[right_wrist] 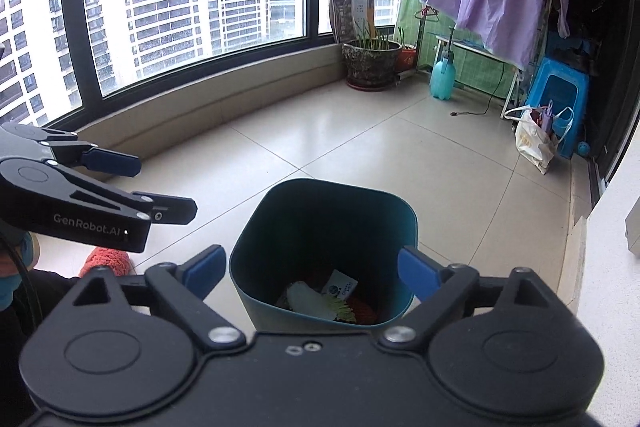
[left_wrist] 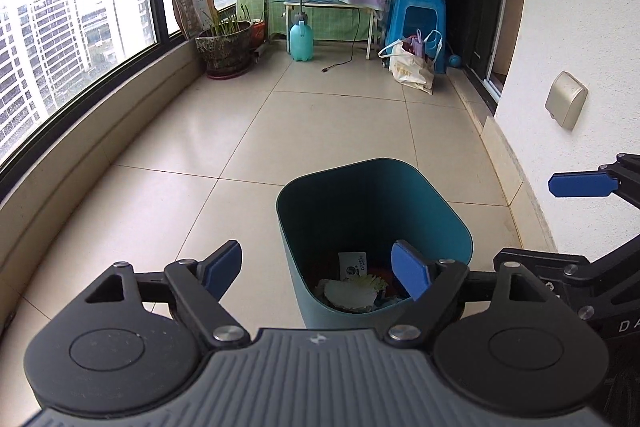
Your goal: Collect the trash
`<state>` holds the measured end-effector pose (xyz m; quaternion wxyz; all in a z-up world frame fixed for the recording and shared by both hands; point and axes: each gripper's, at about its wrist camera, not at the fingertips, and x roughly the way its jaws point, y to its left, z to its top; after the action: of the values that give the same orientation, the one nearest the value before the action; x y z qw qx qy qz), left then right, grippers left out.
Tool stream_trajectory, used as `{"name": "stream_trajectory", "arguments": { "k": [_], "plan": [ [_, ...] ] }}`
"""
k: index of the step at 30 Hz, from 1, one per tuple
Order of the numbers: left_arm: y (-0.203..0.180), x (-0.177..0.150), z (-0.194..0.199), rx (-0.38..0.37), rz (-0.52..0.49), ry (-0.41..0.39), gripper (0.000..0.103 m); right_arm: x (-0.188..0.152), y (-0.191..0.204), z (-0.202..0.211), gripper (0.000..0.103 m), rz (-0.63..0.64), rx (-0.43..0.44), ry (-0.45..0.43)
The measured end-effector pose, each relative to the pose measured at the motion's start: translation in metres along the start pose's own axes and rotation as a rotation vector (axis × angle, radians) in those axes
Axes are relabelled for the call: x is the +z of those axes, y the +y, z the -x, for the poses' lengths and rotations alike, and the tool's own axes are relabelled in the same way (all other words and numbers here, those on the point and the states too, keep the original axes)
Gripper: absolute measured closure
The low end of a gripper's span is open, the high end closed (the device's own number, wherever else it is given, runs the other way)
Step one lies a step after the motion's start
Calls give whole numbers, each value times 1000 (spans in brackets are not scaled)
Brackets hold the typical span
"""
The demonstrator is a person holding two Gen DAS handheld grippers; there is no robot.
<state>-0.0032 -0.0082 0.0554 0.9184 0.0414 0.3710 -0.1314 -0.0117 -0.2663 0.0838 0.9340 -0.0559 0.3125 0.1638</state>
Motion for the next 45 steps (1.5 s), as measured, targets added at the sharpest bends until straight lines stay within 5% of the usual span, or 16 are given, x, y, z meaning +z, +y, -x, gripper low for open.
{"name": "stream_trajectory", "arguments": {
  "k": [21, 45],
  "plan": [
    [2, -20, 0, -12, 27, -31, 21, -18, -22, -7, 0, -161, -52, -62],
    [-2, -22, 3, -32, 13, -42, 21, -18, -15, -12, 0, -152, -67, -44]
  ]
}}
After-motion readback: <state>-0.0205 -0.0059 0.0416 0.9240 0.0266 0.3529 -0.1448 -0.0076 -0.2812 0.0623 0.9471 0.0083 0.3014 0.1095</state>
